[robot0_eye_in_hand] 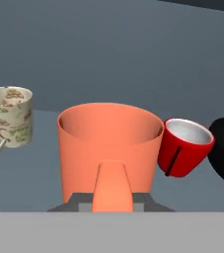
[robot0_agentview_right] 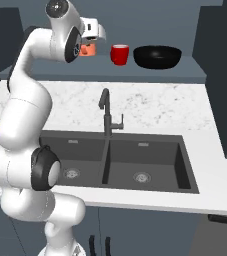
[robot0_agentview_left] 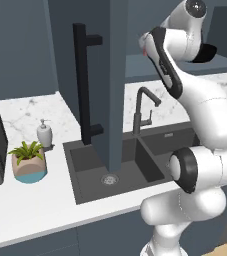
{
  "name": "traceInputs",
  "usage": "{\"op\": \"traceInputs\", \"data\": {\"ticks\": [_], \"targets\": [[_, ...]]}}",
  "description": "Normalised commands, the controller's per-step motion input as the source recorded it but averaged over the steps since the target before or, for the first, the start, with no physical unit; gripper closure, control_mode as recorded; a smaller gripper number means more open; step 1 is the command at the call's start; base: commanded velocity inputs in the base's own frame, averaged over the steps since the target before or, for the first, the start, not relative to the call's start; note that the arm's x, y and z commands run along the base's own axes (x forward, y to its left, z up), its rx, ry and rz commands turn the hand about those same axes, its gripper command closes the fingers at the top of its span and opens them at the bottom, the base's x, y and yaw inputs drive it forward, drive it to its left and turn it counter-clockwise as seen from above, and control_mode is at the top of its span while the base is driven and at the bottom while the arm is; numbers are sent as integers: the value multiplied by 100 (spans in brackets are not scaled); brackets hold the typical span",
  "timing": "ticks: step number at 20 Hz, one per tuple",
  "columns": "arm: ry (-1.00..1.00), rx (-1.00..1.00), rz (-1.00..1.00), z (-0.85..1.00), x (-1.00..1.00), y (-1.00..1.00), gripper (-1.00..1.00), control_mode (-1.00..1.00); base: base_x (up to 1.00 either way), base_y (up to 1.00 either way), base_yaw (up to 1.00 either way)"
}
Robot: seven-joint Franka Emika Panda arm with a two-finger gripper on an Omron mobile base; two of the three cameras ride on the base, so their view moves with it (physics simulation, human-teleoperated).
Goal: Gather all objects into one cabinet and sort the glasses and bowls to opposite sides.
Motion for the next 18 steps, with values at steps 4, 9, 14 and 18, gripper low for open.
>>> {"op": "traceInputs", "data": {"ticks": [4, 9, 14, 18], "targets": [[-30, -8, 1, -83, -15, 0, 100, -100, 0, 0, 0], [-16, -1, 1, -55, -4, 4, 100, -100, 0, 0, 0], [1, 9, 1, -3, 0, 18, 100, -100, 0, 0, 0], [9, 21, 1, 20, 11, 6, 100, -100, 0, 0, 0]]}}
